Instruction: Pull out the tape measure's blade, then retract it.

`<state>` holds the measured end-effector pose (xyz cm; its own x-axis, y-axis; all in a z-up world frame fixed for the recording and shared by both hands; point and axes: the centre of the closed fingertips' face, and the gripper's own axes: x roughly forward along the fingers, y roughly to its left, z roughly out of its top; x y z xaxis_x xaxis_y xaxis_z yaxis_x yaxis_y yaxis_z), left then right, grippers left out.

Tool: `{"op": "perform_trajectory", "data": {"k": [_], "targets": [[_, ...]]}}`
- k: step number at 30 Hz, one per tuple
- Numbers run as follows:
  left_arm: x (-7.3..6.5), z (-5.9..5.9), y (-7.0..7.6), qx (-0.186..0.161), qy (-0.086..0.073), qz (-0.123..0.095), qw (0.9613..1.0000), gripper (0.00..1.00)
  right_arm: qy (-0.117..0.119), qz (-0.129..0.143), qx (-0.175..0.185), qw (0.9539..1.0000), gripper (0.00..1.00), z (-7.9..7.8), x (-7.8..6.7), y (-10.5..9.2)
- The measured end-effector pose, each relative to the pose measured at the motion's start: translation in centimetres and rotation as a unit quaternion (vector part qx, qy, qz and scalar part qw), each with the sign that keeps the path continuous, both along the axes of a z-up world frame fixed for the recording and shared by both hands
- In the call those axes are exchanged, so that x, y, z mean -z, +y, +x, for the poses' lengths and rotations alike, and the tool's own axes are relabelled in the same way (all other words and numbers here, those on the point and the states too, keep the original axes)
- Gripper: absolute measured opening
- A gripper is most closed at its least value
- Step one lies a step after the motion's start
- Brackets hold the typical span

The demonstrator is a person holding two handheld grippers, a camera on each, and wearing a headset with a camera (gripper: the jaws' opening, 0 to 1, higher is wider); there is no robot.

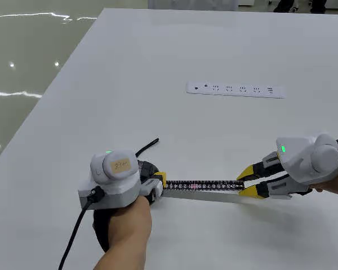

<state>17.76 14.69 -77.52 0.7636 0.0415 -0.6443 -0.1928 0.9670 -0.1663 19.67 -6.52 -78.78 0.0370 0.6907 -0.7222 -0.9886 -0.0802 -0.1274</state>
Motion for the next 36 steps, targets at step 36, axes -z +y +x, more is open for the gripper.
{"op": "perform_trajectory", "data": {"k": [36], "targets": [[-0.27, -0.28, -0.22, -0.003, -0.003, -0.006, 1.0, 0.56, 0.0, 0.004, -0.004, 1.0, 0.14, -0.06, -0.08, 0.83]]}}
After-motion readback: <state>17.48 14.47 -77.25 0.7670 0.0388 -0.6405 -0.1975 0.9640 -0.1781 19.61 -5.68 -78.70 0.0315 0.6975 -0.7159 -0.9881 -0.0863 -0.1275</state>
